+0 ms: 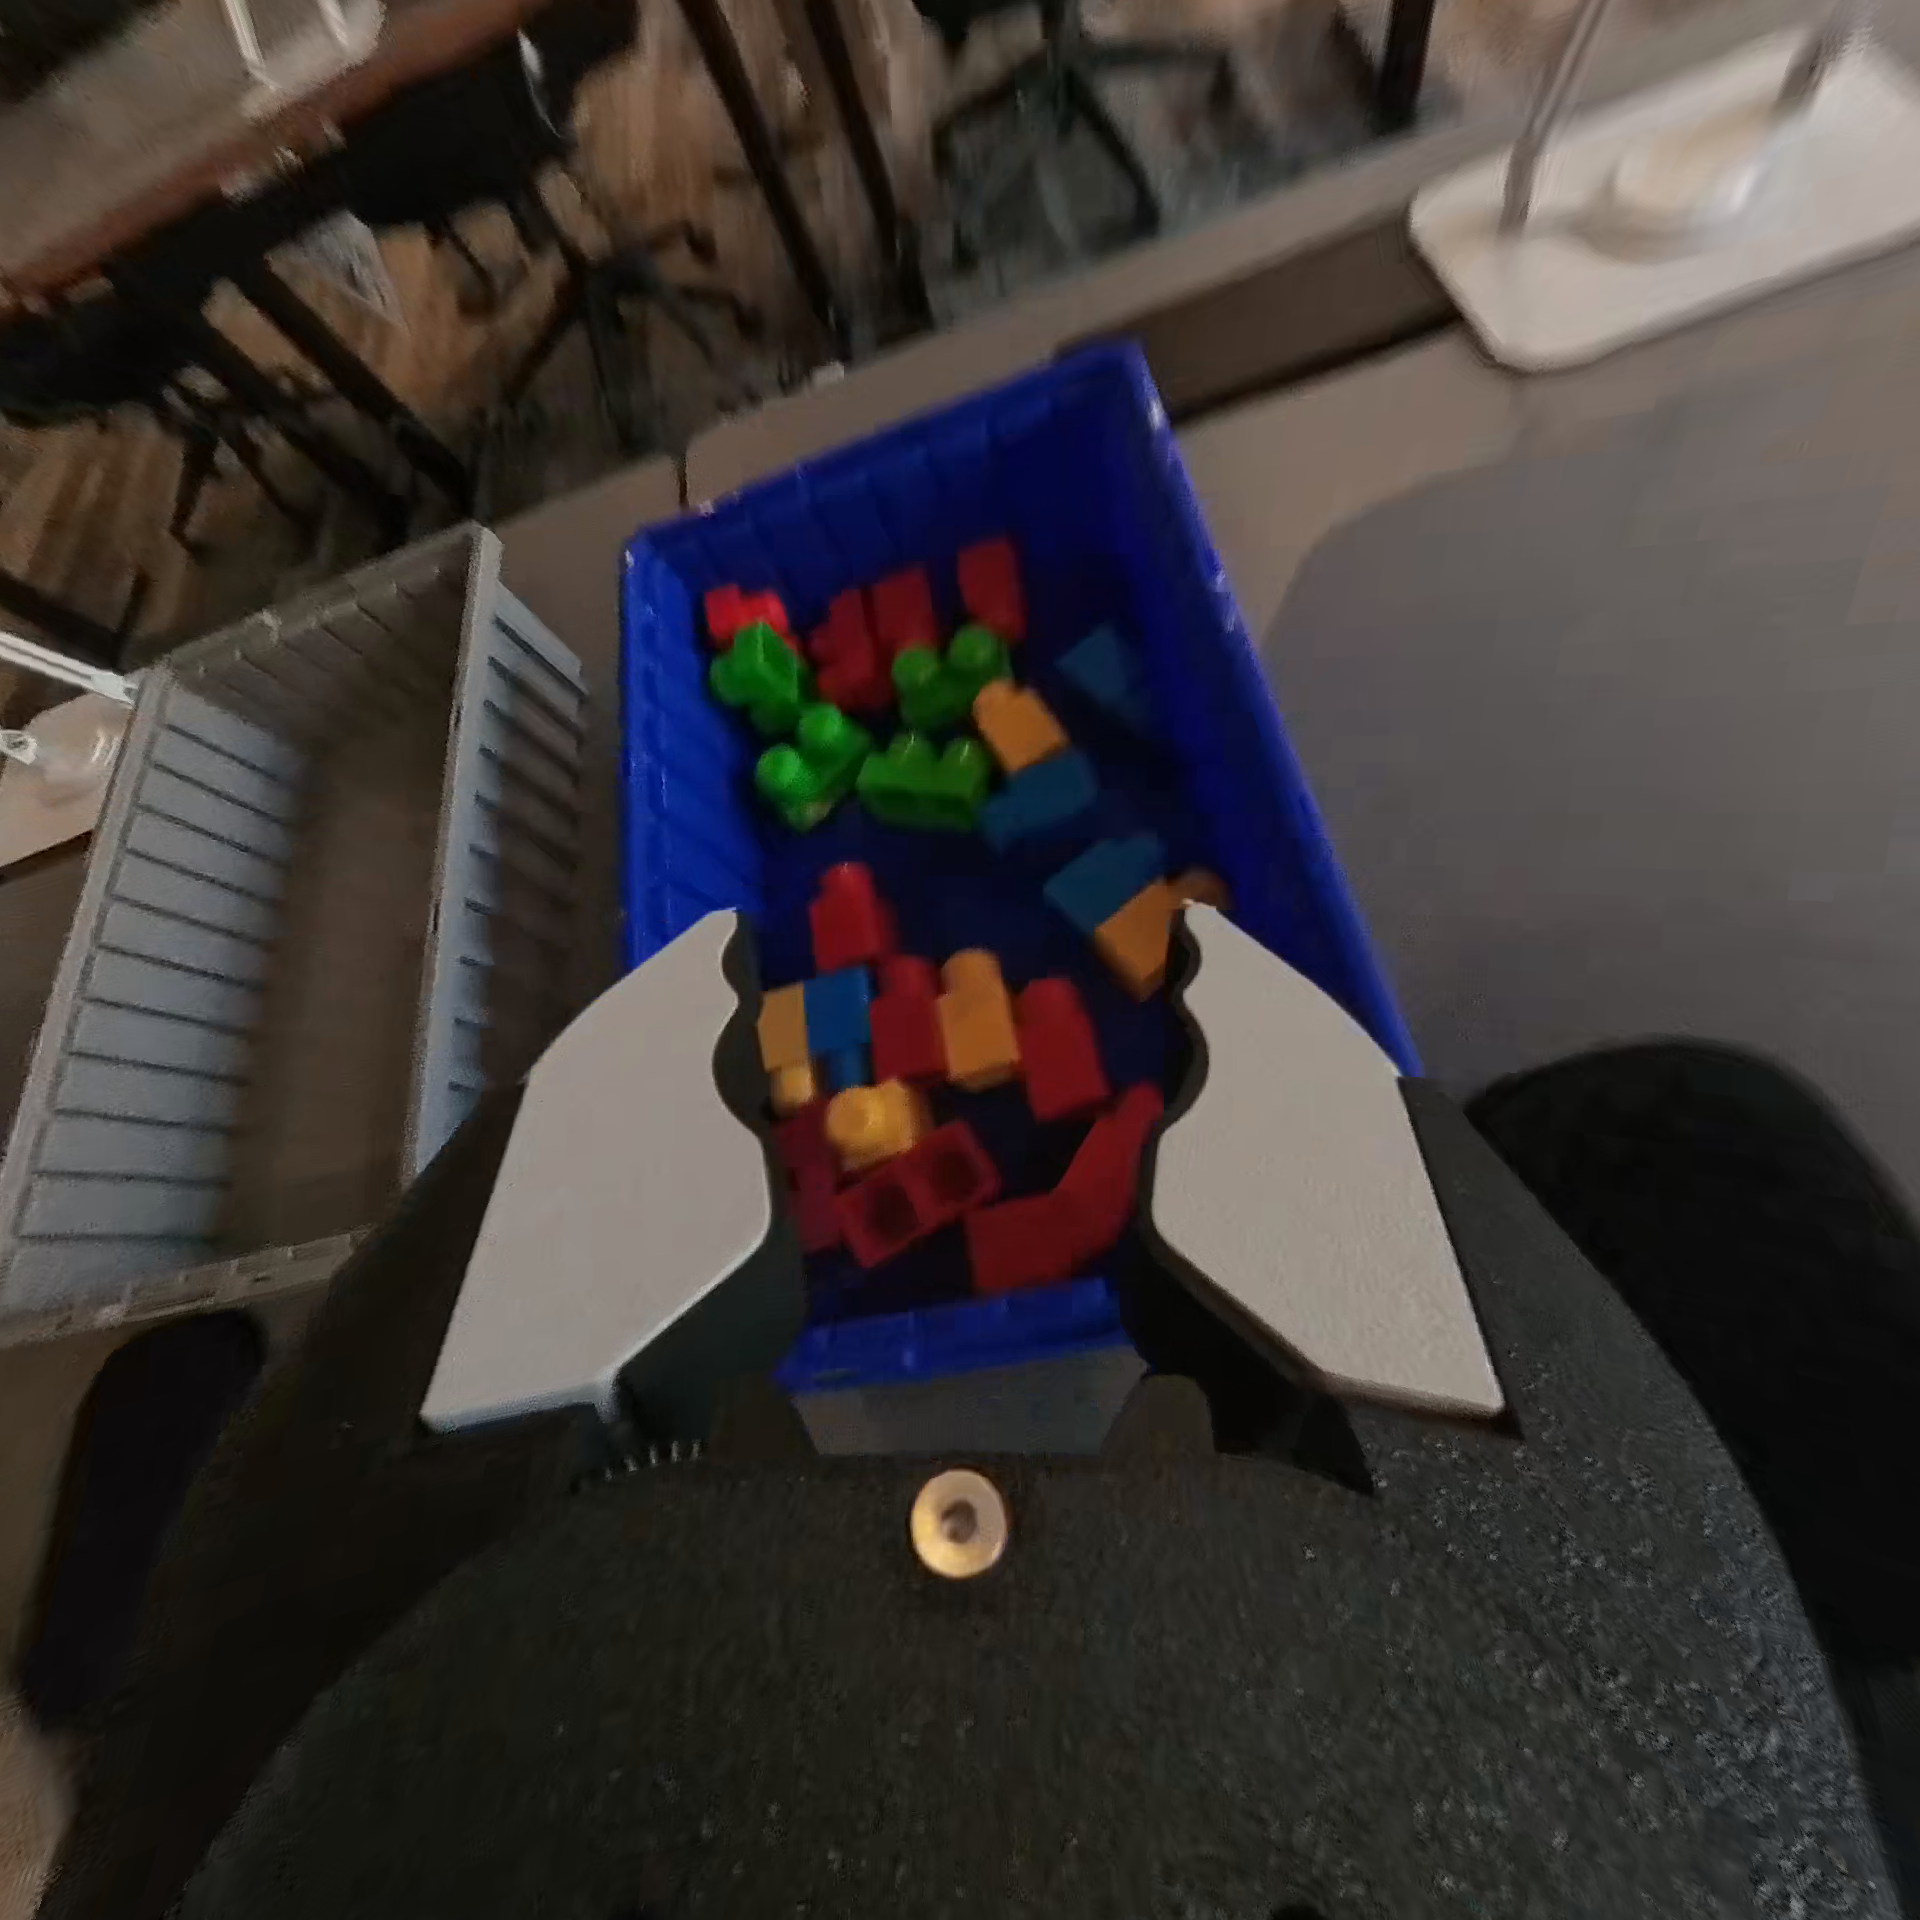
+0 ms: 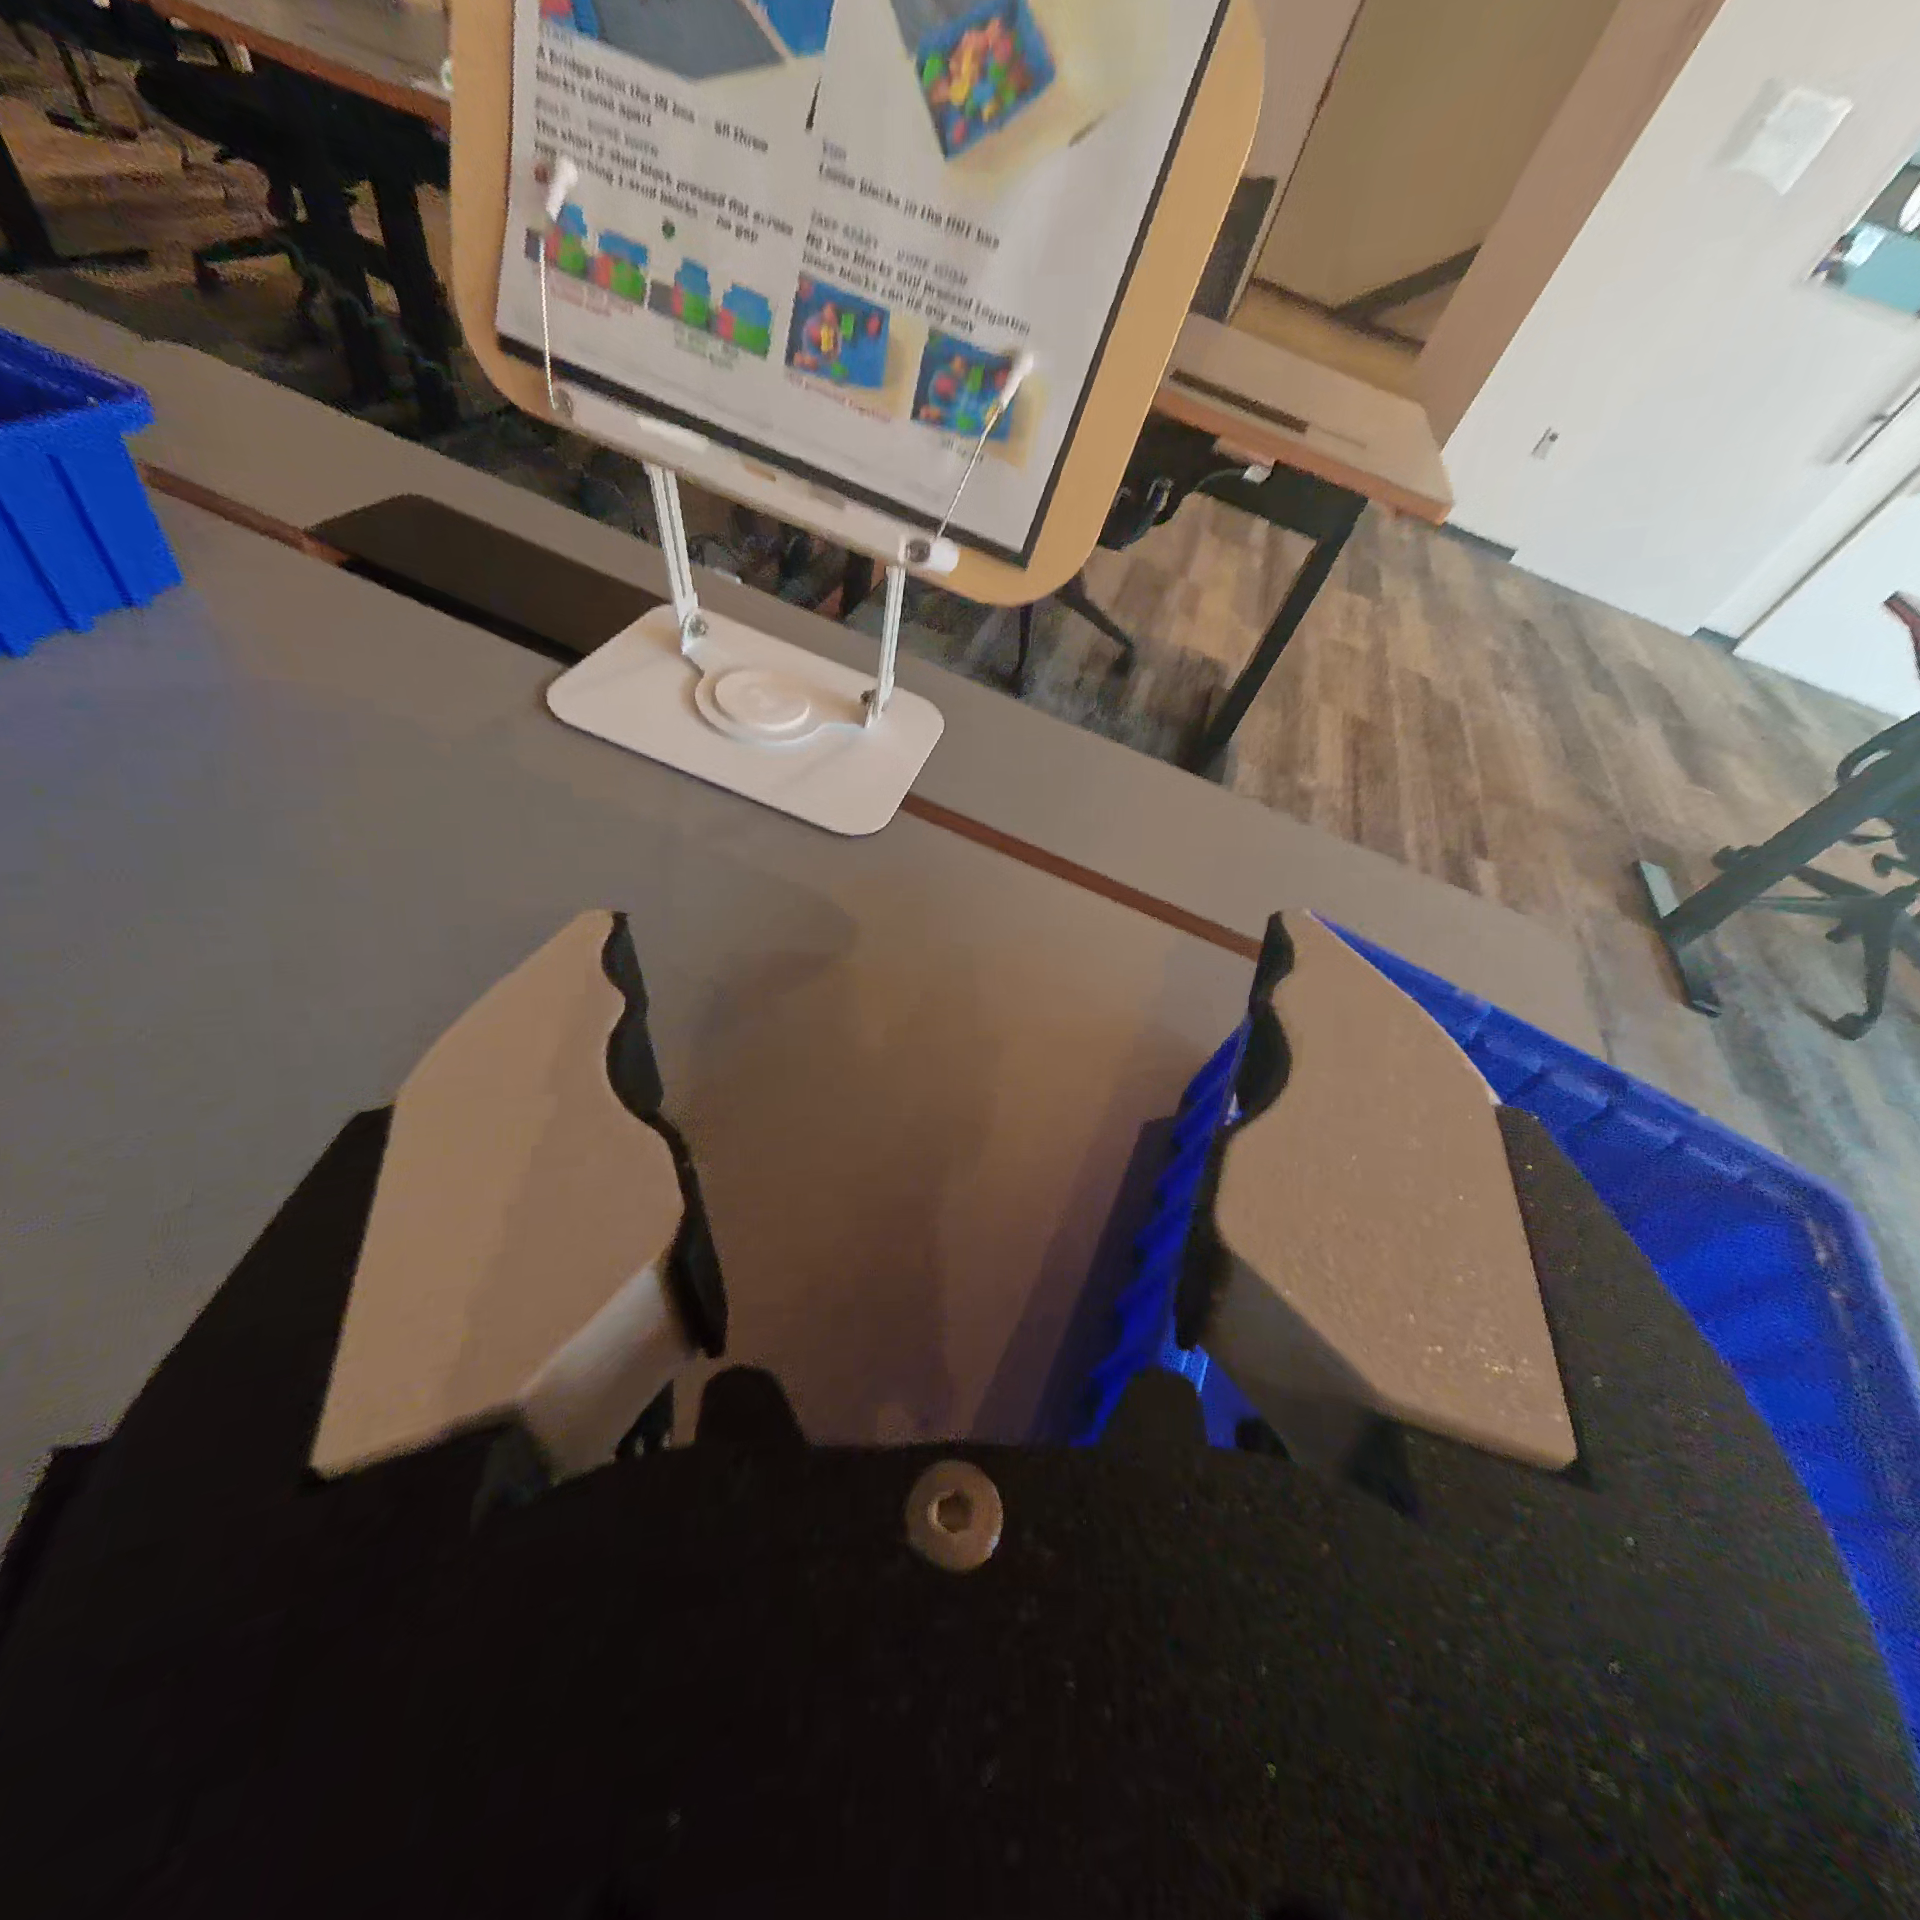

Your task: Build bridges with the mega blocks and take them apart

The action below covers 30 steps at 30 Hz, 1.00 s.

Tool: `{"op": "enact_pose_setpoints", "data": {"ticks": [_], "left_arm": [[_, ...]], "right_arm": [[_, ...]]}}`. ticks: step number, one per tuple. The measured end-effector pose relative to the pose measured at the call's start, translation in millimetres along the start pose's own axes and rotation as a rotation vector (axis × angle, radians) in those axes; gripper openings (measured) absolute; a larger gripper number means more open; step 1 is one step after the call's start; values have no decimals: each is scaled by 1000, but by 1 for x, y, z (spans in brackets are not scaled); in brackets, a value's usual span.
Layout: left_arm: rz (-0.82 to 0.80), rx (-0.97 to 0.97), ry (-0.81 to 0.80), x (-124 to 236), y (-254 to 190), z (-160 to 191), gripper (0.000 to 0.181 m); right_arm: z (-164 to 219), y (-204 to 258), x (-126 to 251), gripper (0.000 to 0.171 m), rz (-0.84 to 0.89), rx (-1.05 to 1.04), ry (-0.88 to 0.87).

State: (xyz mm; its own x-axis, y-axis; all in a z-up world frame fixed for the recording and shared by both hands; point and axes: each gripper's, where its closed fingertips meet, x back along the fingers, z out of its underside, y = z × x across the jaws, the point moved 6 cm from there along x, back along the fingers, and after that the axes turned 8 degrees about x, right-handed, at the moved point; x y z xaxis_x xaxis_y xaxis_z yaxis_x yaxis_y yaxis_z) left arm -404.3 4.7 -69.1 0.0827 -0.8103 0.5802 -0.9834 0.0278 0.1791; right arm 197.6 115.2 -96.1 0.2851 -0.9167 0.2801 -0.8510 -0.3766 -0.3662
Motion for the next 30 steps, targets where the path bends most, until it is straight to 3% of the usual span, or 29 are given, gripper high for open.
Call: {"op": "enact_pose_setpoints", "data": {"ticks": [3, 7, 14, 17, 20, 30], "left_arm": [[88, -63, 105, -13, 8, 8, 75], [85, -138, 263, -37, 22, 20, 83], [273, -337, 362, -74, 8, 26, 87], [467, -471, 426, -85, -12, 35, 99], [521, -560, 524, -105, -21, 45, 111], [606, -665, 634, -174, -43, 69, 104]], "right_arm": [[16, 2, -11, 109, -32, -22, 40], [32, 6, -25, 108, -85, -56, 78], [51, 16, -40, 105, -147, -59, 115], [58, 21, -44, 97, -187, -77, 145], [63, 24, -46, 92, -218, -111, 147], [73, 23, -51, 87, -206, -141, 159]]}}
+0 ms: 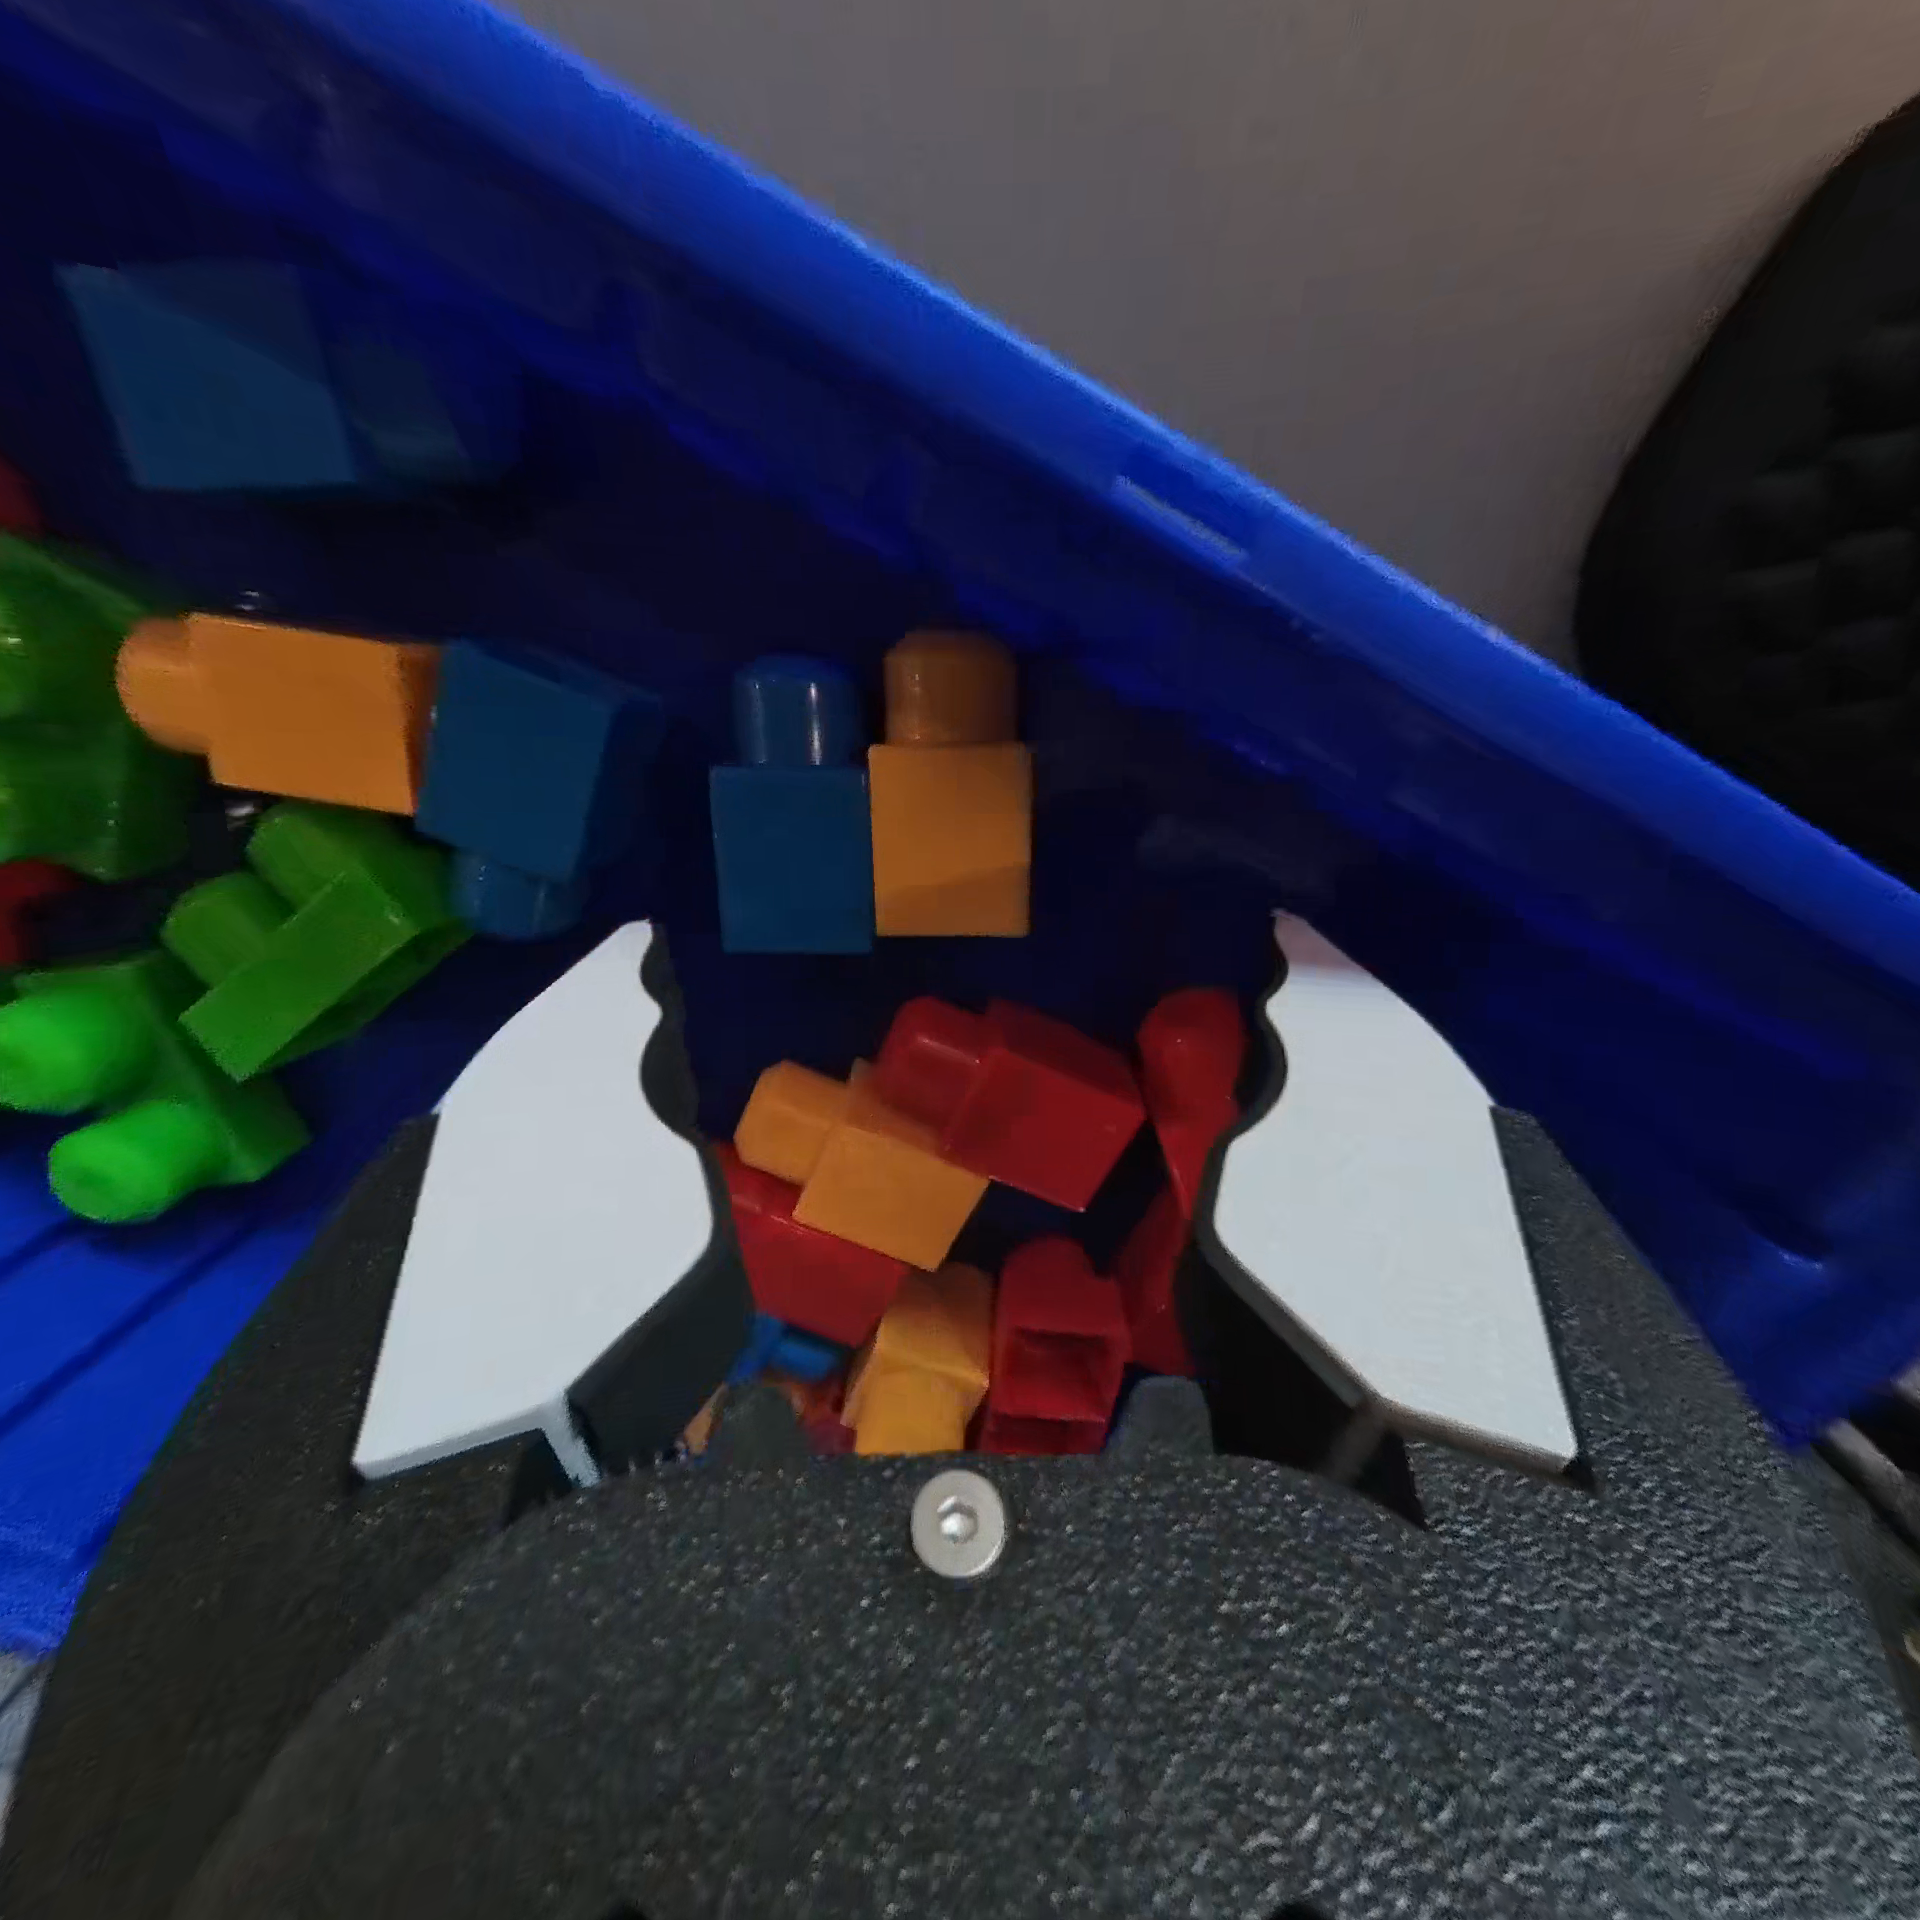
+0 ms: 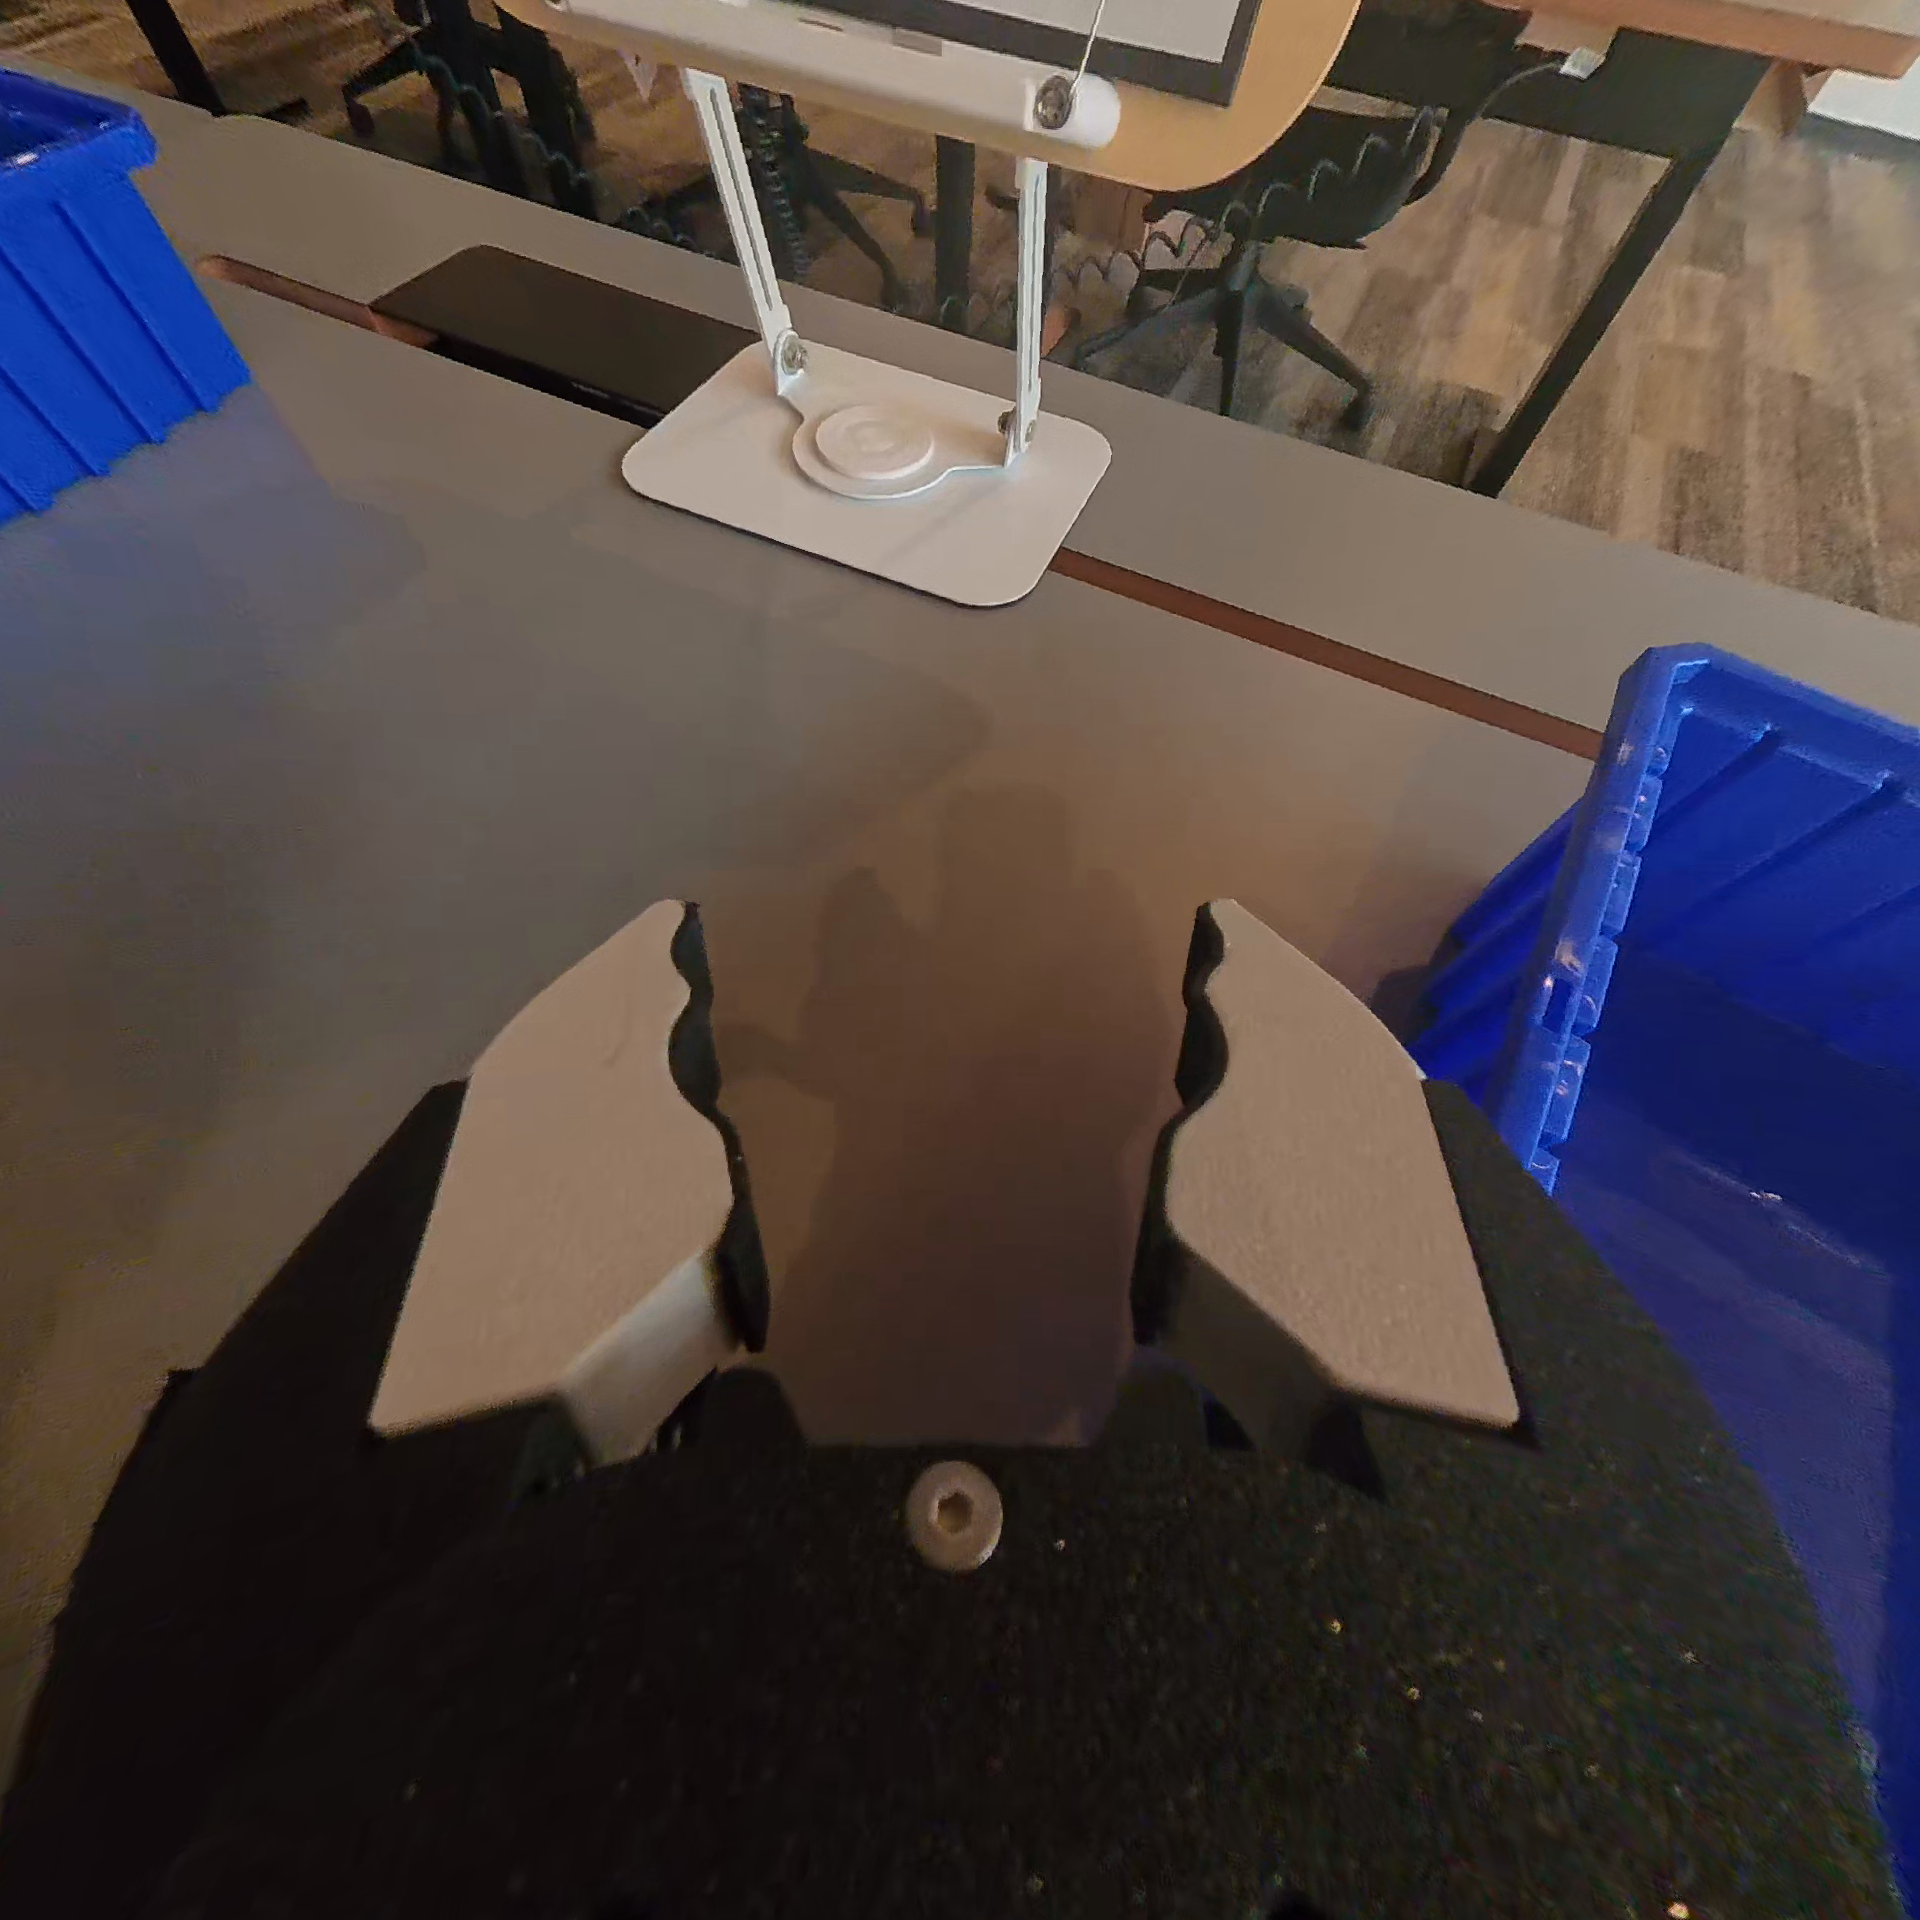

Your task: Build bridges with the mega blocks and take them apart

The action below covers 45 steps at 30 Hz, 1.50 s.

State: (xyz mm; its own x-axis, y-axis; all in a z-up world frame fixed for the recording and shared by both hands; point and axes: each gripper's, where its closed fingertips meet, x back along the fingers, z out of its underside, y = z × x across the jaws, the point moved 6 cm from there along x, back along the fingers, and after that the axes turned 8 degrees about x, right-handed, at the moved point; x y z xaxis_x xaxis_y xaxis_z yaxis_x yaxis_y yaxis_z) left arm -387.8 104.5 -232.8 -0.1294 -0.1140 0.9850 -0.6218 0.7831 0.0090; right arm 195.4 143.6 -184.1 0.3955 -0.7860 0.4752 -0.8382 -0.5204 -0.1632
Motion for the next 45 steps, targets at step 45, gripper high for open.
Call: {"op": "enact_pose_setpoints", "data": {"ticks": [45], "left_arm": [[-90, 152, -452, 37, 21, -16, 75]], "right_arm": [[-1, 4, -3, 82, -38, 8, -37]]}}
